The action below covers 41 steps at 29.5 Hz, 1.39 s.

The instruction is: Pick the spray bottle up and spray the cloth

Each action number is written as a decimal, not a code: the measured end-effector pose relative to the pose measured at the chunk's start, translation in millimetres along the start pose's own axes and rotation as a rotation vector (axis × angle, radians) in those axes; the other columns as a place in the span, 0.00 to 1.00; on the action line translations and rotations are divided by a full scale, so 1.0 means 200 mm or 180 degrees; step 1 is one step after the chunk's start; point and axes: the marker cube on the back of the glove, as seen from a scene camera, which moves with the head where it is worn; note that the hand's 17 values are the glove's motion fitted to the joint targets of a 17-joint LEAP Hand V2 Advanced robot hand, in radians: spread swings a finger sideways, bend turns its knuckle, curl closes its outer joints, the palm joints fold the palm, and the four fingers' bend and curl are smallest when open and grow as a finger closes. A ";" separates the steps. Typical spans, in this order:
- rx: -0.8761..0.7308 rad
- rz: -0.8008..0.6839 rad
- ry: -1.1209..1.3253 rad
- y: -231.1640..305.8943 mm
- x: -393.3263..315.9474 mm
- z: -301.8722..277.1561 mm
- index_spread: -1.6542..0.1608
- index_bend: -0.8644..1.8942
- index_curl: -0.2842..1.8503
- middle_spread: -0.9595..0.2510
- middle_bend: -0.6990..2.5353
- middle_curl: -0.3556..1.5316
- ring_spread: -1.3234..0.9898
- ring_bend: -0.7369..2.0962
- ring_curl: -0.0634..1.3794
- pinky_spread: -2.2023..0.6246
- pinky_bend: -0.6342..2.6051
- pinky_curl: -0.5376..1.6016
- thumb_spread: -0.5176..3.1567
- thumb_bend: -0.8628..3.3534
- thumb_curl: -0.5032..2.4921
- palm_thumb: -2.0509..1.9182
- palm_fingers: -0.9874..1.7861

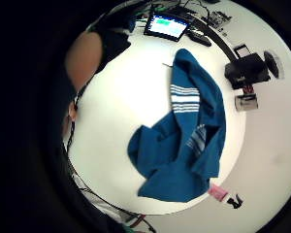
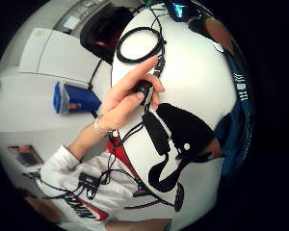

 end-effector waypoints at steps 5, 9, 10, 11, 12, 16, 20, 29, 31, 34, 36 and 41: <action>0.0039 0.0038 -0.0034 0.00 0.01 -0.02 0.71 0.38 0.26 0.75 0.31 0.32 0.58 0.34 0.19 0.86 0.25 0.35 0.44 0.25 0.23 0.65 0.58; 0.0053 0.0043 -0.0027 0.01 0.02 -0.02 0.71 0.38 0.27 0.75 0.31 0.33 0.58 0.34 0.19 0.86 0.25 0.36 0.44 0.24 0.23 0.65 0.58; 0.0061 0.0046 -0.0027 0.02 0.02 -0.02 0.71 0.38 0.27 0.75 0.30 0.33 0.58 0.33 0.20 0.86 0.25 0.36 0.44 0.24 0.23 0.65 0.58; 0.0072 0.0052 -0.0034 0.02 0.03 -0.02 0.71 0.38 0.27 0.75 0.30 0.34 0.58 0.33 0.20 0.86 0.25 0.36 0.45 0.24 0.23 0.65 0.58; 0.0090 0.0061 -0.0052 0.03 0.03 -0.03 0.71 0.38 0.27 0.75 0.30 0.34 0.58 0.33 0.20 0.86 0.25 0.36 0.45 0.24 0.23 0.65 0.58; 0.0361 0.0139 -0.0516 0.11 0.07 -0.09 0.71 0.38 0.28 0.75 0.30 0.35 0.58 0.33 0.21 0.86 0.25 0.36 0.45 0.23 0.24 0.65 0.58; 0.0956 0.0176 -0.1520 0.22 0.09 -0.24 0.71 0.37 0.28 0.75 0.30 0.35 0.58 0.33 0.21 0.86 0.25 0.37 0.45 0.23 0.24 0.65 0.58; 0.1941 -0.0105 -0.2733 0.43 0.11 -0.44 0.71 0.37 0.28 0.76 0.30 0.36 0.58 0.33 0.23 0.86 0.25 0.37 0.45 0.22 0.24 0.66 0.59; 0.2036 -0.0044 -0.3079 0.48 0.12 -0.45 0.71 0.37 0.28 0.76 0.31 0.37 0.58 0.33 0.23 0.86 0.25 0.37 0.45 0.21 0.25 0.66 0.59; 0.2137 0.0131 -0.3283 0.58 0.21 -0.42 0.71 0.37 0.28 0.76 0.31 0.37 0.58 0.34 0.23 0.86 0.25 0.37 0.45 0.21 0.25 0.66 0.60; 0.2247 0.0263 -0.3294 0.64 0.31 -0.39 0.71 0.37 0.28 0.76 0.31 0.37 0.58 0.34 0.24 0.86 0.25 0.37 0.45 0.21 0.25 0.66 0.60; 0.2607 0.0505 -0.3370 0.75 0.58 -0.37 0.71 0.37 0.28 0.77 0.31 0.38 0.58 0.34 0.25 0.86 0.25 0.37 0.45 0.20 0.25 0.66 0.61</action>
